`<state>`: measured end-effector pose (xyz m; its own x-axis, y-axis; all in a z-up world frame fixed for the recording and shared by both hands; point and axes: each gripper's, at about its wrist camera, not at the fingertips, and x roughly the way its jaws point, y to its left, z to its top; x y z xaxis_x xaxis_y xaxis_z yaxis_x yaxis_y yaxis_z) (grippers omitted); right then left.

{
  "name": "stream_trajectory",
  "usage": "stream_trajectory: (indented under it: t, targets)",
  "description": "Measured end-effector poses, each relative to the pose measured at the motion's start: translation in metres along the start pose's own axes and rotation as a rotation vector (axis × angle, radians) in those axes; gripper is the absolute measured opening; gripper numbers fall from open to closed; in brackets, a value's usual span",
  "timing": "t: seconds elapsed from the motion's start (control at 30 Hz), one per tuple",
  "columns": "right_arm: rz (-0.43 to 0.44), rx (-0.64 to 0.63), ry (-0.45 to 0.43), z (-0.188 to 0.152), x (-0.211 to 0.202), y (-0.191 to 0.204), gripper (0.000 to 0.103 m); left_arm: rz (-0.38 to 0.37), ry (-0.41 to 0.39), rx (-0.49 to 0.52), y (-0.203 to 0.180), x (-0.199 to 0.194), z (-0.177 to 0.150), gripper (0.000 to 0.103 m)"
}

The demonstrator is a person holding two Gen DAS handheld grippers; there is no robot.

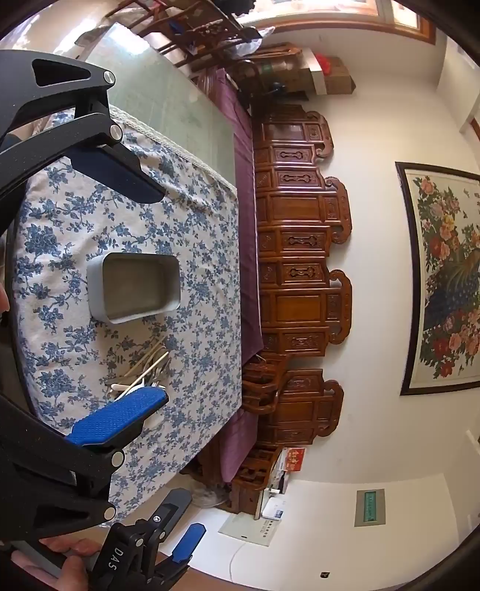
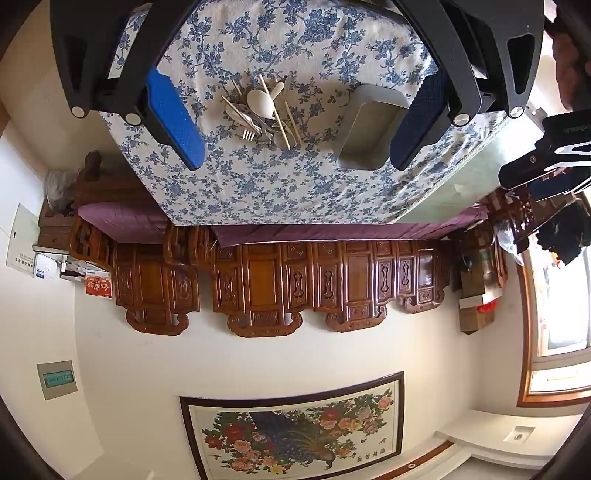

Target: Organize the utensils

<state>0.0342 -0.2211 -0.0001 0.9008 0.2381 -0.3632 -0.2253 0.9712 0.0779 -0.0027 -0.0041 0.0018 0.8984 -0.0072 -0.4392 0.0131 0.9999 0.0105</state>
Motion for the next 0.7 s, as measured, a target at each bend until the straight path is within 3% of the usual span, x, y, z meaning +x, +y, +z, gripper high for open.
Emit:
stream_trajectory:
  t: [0.7]
  targets:
    - [0.002, 0.002, 0.000, 0.001, -0.001, 0.000, 0.100, 0.001, -0.008, -0.016, 0.005, -0.006, 0.009, 0.096]
